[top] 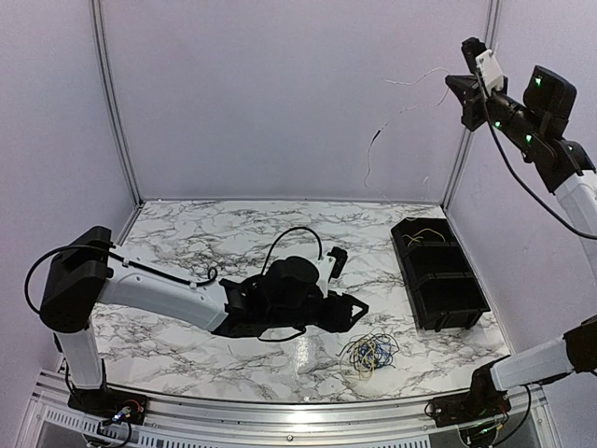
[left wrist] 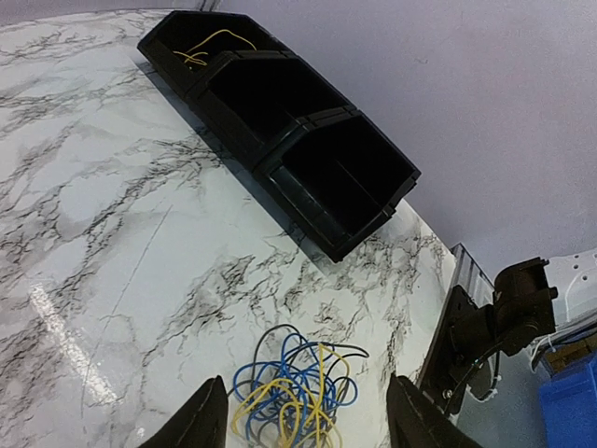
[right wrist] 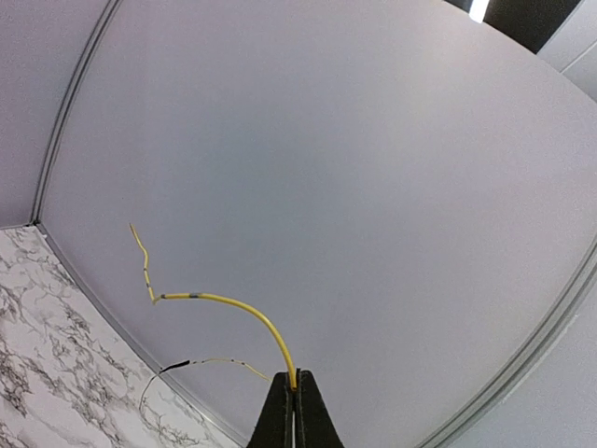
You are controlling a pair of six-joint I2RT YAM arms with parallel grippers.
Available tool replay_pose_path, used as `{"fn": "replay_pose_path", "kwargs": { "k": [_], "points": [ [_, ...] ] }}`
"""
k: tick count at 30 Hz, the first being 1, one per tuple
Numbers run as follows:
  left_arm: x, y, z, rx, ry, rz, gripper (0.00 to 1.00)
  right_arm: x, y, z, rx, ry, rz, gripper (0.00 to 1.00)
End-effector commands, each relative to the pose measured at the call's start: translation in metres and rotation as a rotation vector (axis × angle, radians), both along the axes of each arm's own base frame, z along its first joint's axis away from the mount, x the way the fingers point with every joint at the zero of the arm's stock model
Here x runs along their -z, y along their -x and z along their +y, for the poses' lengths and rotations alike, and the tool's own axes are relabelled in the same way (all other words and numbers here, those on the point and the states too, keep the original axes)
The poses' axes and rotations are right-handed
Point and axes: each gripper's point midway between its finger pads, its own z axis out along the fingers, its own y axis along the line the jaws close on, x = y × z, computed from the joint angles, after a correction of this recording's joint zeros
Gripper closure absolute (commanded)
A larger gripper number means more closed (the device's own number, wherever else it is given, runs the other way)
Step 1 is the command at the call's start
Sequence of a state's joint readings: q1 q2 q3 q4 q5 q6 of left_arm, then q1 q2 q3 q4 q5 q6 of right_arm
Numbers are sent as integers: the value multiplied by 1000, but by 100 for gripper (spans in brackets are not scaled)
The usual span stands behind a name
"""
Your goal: Untangle the cables
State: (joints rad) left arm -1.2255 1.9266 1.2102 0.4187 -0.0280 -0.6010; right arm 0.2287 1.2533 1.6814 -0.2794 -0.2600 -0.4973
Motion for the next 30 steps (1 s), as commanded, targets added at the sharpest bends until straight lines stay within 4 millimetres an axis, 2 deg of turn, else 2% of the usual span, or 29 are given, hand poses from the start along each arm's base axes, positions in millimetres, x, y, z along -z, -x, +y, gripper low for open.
{"fn": "replay_pose_path", "kwargs": {
  "k": [1, 4, 9, 14, 17, 22, 26, 30],
  "points": [
    [-14, -12, 26, -98, -9, -43, 39, 4, -18, -29, 81, -28, 1, 100],
    [-17, -14, 41, -142, -12, -48, 39, 21, -34, -48, 146, 3, 19, 100],
    [-13, -14, 59, -184, -21, -38, 39, 40, -51, -97, 250, -24, 70, 100],
    [-10, -13, 67, -195, -26, -30, 39, 52, -56, -121, 287, -44, 100, 100],
    [-10, -13, 68, -199, -29, -31, 39, 41, -51, -121, 274, -47, 73, 100],
    [-8, -14, 66, -200, -35, -31, 39, 5, -41, -114, 229, -67, -2, 100],
    [-8, -13, 63, -191, -34, -24, 39, -13, -46, -116, 237, -74, -34, 100],
    [-7, -12, 62, -184, -36, -20, 39, -17, -57, -121, 260, -79, -51, 100]
  ]
}}
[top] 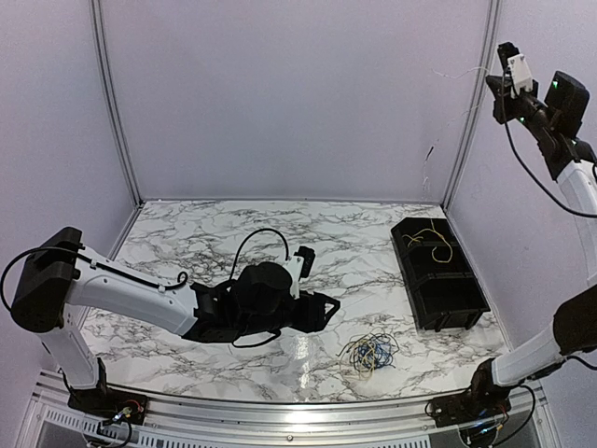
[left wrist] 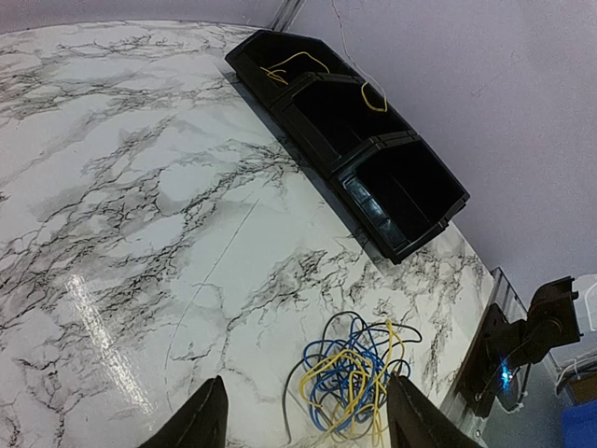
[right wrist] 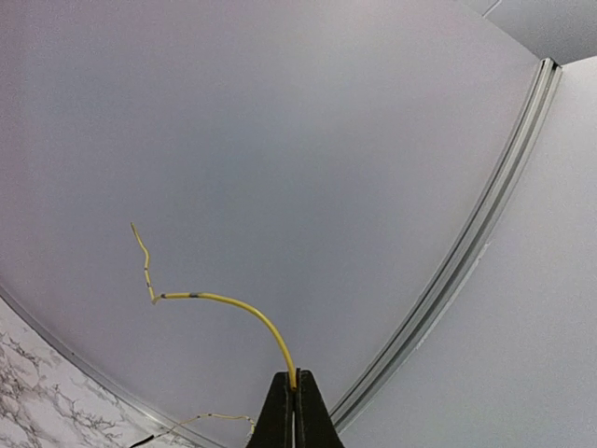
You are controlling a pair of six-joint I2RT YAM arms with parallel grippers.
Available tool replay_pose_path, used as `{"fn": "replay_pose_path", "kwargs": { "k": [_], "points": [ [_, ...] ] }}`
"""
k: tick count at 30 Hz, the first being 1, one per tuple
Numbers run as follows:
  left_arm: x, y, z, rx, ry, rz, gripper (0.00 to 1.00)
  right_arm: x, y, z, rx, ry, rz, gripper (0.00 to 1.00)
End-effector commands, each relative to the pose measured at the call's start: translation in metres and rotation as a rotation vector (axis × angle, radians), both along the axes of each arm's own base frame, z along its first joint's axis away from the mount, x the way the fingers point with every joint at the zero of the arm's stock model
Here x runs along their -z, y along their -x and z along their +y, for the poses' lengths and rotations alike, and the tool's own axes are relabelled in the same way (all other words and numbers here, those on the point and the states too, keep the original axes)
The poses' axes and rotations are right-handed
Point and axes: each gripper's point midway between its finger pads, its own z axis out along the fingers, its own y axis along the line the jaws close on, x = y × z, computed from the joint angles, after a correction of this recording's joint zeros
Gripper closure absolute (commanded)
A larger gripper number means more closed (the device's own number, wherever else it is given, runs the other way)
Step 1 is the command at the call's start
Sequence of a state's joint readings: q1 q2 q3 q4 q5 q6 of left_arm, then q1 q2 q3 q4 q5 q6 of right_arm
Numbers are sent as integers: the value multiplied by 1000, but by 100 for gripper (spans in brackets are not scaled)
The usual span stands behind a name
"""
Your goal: Untangle the cables
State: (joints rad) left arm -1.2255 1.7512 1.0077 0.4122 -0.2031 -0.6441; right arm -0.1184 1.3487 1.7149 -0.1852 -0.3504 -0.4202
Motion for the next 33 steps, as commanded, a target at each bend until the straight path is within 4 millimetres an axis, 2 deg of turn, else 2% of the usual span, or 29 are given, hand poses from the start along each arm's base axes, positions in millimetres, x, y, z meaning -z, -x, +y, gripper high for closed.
{"fn": "replay_pose_path", "kwargs": {
  "k": [1, 5, 9, 15, 21, 26, 33],
  "points": [
    [-7, -2, 1, -6, 0, 2, 39, -17, -8, -6, 19, -19, -50, 100],
    [-5, -1, 3, -8, -2, 10, 39, -20, -19, -11, 36, -58, -61, 100],
    [-4, 0, 2, -4, 0, 21, 39, -13, -34, -15, 44, -64, -58, 100],
    [-2, 0, 2, -5, 1, 30, 39, 5, -65, -24, 73, -64, -22, 100],
    [1, 1, 2, -3, -2, 41, 39, 37, -80, -27, 81, -45, 37, 100],
    [4, 1, 3, -7, -10, 45, 39, 68, -70, -30, 94, -25, 96, 100],
    [14, 2, 3, -5, -27, 56, 38, 104, -36, -27, 93, -6, 163, 100]
  ]
}}
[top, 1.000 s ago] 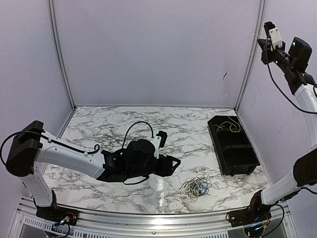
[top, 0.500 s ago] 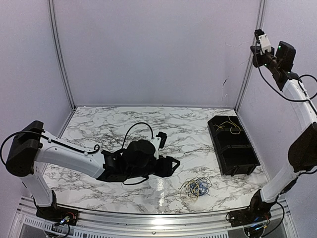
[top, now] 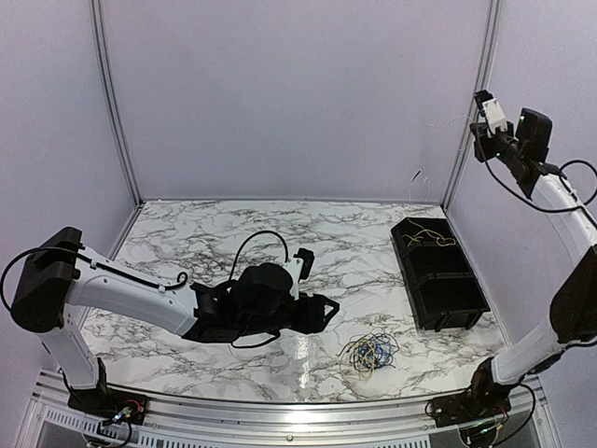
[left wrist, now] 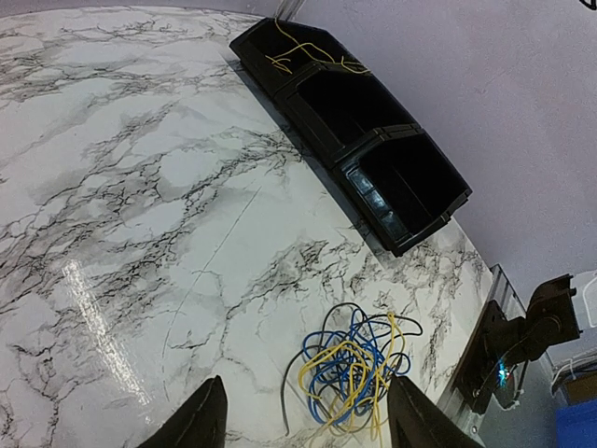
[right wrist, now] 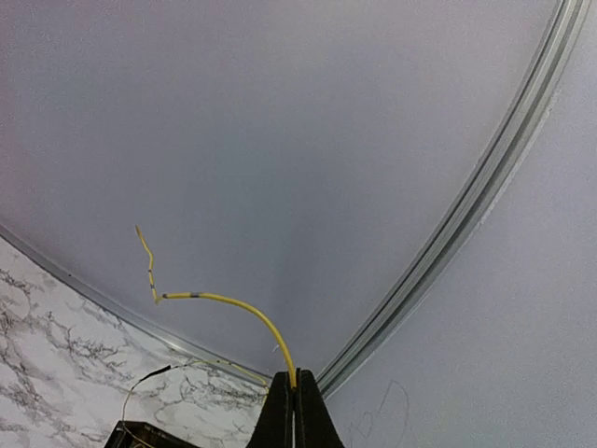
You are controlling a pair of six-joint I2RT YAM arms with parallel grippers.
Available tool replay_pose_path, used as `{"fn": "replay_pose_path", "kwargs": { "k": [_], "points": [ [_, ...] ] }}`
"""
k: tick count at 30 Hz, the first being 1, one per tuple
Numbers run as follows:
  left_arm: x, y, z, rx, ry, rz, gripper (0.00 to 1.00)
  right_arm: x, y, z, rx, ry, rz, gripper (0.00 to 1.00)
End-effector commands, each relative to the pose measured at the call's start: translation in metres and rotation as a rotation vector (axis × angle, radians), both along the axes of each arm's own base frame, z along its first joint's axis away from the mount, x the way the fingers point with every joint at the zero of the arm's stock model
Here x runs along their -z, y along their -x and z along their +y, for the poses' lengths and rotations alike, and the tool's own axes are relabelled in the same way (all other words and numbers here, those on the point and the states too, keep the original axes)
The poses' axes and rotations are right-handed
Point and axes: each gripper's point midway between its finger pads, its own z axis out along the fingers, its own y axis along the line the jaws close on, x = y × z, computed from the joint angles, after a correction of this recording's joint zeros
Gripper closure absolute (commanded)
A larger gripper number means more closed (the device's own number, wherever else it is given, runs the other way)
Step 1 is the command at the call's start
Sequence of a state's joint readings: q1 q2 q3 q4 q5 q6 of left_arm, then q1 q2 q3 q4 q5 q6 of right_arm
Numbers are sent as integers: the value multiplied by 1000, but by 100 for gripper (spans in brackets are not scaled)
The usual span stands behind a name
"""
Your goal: Untangle the cables
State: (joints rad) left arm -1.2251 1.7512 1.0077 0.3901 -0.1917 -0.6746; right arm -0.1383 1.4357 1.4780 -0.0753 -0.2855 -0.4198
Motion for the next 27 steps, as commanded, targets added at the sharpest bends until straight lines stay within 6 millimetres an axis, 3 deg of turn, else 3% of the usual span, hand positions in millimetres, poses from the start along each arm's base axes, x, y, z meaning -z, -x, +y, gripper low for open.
{"fn": "replay_pose_path", "kwargs": {
  "k": [1, 8, 15, 20, 27],
  "points": [
    [10, 0, 1, 2, -24, 22, 38, -10, 31, 1, 6, 32, -37, 100],
    [11, 1, -7, 29, -28, 17, 38, 28, 32, -4, 27, 58, 72, 100],
    [14, 1, -1, 18, -39, 17, 38, 104, 11, -15, 52, 123, 298, 100],
    [16, 2, 9, -5, -44, 24, 38, 144, 2, -24, 67, 167, 426, 100],
    [21, 3, 20, -30, -49, 40, 38, 178, -9, -36, 97, 224, 548, 100]
  ]
}}
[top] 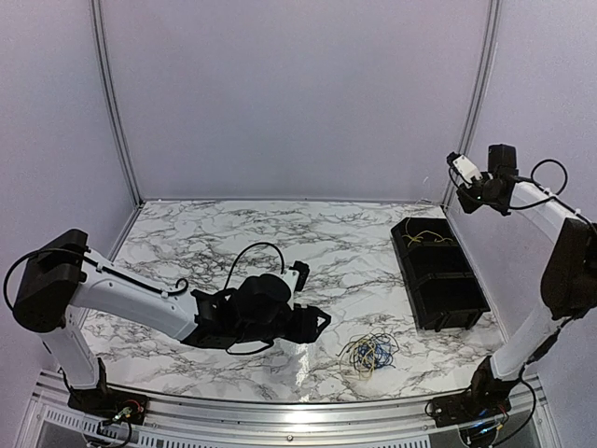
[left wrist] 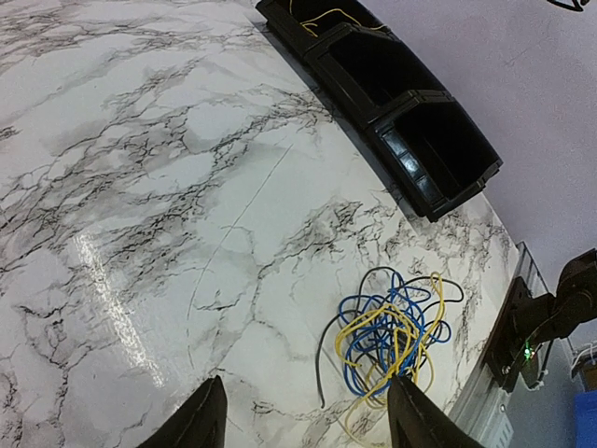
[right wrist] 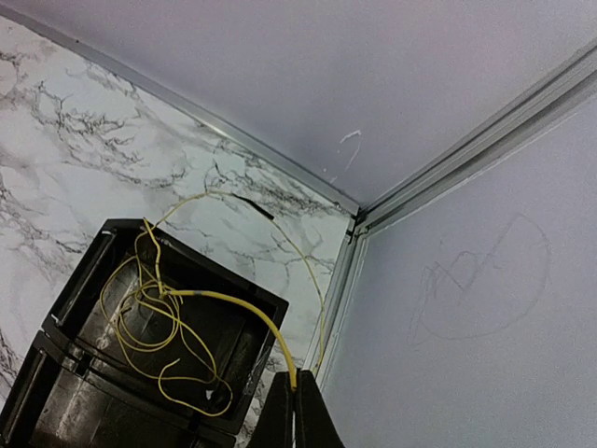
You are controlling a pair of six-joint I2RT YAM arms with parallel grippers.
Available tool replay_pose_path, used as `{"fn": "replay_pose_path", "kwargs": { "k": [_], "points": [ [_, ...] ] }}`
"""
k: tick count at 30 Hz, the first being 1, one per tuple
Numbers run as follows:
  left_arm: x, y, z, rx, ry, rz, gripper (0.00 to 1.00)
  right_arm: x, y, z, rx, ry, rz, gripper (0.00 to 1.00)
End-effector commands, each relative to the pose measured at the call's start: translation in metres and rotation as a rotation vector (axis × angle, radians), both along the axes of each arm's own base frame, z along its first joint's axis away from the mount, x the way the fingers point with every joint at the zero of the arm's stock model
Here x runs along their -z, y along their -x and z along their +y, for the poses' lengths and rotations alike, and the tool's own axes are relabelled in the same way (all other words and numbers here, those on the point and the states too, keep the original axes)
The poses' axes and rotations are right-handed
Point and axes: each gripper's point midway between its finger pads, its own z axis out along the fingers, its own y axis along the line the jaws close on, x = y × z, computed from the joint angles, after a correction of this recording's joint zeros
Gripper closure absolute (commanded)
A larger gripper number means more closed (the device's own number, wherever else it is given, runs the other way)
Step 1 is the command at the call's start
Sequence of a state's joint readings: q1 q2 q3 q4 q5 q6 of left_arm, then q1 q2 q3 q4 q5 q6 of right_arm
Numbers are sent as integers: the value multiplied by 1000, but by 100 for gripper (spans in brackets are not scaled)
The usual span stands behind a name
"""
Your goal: Untangle the cables
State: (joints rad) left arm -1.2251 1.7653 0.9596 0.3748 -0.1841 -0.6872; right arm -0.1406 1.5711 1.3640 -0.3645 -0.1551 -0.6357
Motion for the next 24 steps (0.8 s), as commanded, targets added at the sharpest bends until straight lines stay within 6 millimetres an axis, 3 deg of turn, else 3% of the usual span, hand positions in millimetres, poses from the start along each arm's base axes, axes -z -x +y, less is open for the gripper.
{"fn": "replay_pose_path", "kwargs": {
  "k": [1, 10, 18, 24],
  "points": [
    [-8, -3, 10, -34, 14, 3, 38, -2, 0, -10, 8, 54, 49, 100],
    [0, 0, 13, -47, 10, 29, 38, 0, 24, 17, -109, -36, 170, 100],
    [4, 2, 15, -50, 3, 35, 38, 33, 33, 38, -170, -200, 410, 100],
    [1, 3, 21, -66, 4, 27, 38, 27, 35, 67, -263, -350, 450, 100]
  ]
}}
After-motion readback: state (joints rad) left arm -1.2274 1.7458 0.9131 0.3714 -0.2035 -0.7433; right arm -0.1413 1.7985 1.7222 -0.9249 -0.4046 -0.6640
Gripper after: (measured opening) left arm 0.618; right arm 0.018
